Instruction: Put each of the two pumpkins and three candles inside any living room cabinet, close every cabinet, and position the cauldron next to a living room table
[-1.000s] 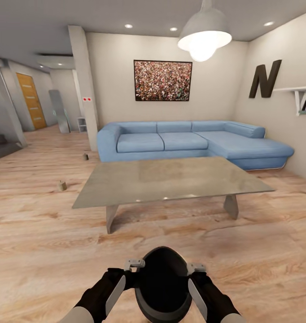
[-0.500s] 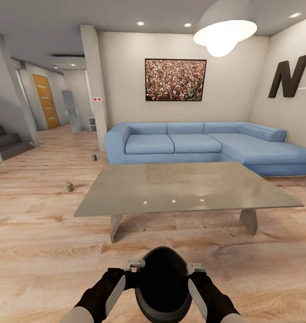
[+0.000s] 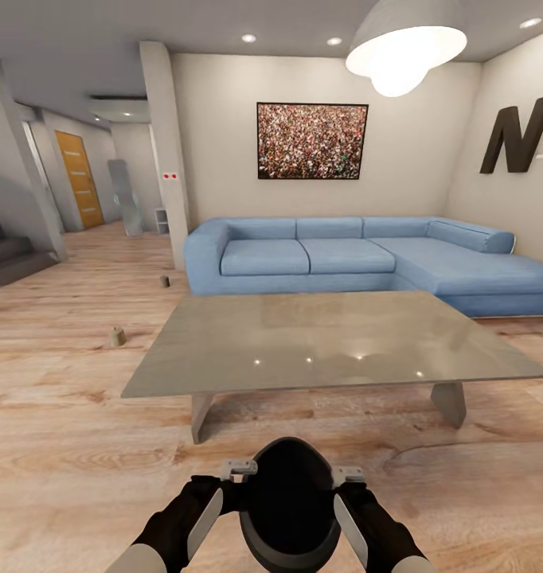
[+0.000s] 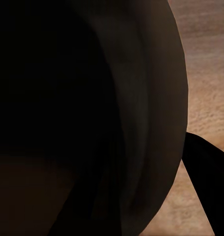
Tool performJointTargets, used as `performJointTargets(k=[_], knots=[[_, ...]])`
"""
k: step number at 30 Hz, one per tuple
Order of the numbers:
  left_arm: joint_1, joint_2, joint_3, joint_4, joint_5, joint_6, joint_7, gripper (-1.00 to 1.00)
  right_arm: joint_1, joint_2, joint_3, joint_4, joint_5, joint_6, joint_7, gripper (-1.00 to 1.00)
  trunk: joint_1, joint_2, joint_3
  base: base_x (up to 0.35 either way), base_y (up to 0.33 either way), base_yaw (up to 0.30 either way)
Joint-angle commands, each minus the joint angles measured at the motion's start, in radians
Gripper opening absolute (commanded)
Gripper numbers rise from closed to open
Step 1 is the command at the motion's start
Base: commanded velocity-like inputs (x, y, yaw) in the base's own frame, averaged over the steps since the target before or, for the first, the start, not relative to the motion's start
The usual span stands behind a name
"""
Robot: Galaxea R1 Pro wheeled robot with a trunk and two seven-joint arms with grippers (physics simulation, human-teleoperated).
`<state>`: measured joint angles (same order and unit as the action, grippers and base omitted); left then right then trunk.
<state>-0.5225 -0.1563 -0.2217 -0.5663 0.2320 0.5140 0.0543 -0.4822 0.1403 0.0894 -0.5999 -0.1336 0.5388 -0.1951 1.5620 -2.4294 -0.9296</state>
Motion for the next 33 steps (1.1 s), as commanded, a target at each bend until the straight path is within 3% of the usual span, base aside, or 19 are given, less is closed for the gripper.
performJointTargets(k=[1, 16, 26, 33], knots=[[-0.001, 0.002, 0.003, 0.000, -0.024, 0.006, 0.007, -1.00, -0.001, -0.001, 0.012, -0.006, -0.018, 0.000, -0.007, -1.00, 0.000, -0.001, -0.001, 0.004, 0.000, 0.000], [-0.001, 0.003, 0.004, -0.001, -0.024, 0.006, 0.007, -1.00, -0.001, -0.001, 0.012, -0.006, -0.018, 0.000, -0.006, -1.00, 0.000, -0.001, -0.001, 0.000, 0.000, 0.000], [-0.001, 0.003, 0.004, -0.001, -0.023, 0.006, 0.007, -1.00, -0.001, -0.001, 0.012, -0.006, -0.018, 0.008, -0.007, -1.00, 0.038, -0.071, -0.032, 0.000, 0.000, 0.000], [-0.001, 0.003, 0.004, 0.000, -0.023, 0.006, 0.007, -1.00, -0.001, -0.001, 0.012, -0.006, -0.017, 0.005, -0.006, -1.00, 0.041, -0.072, -0.059, 0.000, 0.000, 0.000]])
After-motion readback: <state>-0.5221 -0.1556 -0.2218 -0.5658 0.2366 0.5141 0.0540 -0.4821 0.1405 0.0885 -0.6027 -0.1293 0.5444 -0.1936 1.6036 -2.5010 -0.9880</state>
